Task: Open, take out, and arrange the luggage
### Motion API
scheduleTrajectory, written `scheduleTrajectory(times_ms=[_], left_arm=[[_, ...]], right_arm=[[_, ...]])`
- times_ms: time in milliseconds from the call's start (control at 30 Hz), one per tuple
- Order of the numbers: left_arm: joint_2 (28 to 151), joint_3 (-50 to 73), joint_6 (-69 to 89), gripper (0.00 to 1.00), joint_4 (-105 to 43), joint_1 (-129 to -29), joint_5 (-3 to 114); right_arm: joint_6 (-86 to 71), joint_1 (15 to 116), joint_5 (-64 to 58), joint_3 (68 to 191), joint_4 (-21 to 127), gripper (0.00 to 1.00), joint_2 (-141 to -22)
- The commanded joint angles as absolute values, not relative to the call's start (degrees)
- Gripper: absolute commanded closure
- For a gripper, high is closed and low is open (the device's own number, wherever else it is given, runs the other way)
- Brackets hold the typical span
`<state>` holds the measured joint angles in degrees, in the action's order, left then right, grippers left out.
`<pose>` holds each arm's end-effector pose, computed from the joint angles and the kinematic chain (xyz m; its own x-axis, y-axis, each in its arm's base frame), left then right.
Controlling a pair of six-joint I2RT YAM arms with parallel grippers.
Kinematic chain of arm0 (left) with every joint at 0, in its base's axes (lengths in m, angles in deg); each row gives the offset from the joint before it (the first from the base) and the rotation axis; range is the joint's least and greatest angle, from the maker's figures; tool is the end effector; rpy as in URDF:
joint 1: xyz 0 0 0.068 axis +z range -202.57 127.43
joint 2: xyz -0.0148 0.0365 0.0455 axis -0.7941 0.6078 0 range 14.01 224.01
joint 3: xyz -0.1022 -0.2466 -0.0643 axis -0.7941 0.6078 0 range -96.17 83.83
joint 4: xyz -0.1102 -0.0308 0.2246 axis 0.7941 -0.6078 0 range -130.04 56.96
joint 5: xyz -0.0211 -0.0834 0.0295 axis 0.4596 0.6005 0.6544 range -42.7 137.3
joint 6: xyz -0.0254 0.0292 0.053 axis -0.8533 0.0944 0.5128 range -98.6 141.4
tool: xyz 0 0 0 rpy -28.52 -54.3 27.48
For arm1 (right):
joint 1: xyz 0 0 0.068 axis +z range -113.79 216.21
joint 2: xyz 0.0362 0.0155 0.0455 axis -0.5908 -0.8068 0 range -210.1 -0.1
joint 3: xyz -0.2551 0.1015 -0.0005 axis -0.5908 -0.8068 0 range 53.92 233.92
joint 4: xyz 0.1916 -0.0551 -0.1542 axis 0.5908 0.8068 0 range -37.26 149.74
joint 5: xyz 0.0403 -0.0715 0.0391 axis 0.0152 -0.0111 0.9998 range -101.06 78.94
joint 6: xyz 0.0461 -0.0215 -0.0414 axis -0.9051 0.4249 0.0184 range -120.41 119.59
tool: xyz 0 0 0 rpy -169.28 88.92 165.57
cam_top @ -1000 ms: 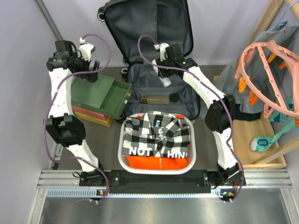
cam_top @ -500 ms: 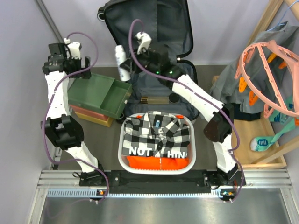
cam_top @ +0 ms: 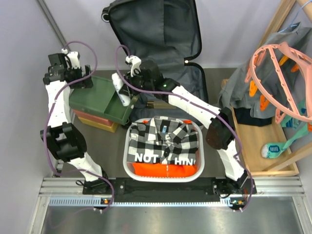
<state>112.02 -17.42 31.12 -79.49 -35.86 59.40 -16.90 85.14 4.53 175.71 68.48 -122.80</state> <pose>0.3661 0.0987 0.3646 -0.6692 -0.0286 -0.7425 -0.0222 0.9996 -0.0185 0.3300 0.3996 0.3581 -0.4347 -0.0826 -0.8968 -0.8050 0.4820 0.3458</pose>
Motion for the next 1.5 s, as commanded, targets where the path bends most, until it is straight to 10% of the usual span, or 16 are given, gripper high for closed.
scheduleTrajectory(times_ms=[0, 1233, 1467], left_arm=[[109.37, -16.02, 30.63, 0.01, -76.98, -35.69, 59.17], [112.36, -17.33, 35.11, 0.01, -77.16, -35.69, 57.06], [111.74, -17.16, 35.64, 0.01, -77.07, -35.78, 56.88]], right_arm=[[-12.02, 84.99, 4.85, 176.87, 70.22, 1.00, -121.83], [4.69, 88.24, -2.72, 184.79, 94.23, 1.00, -122.27], [2.32, 88.24, -0.51, 185.67, 90.71, 0.67, -123.94]])
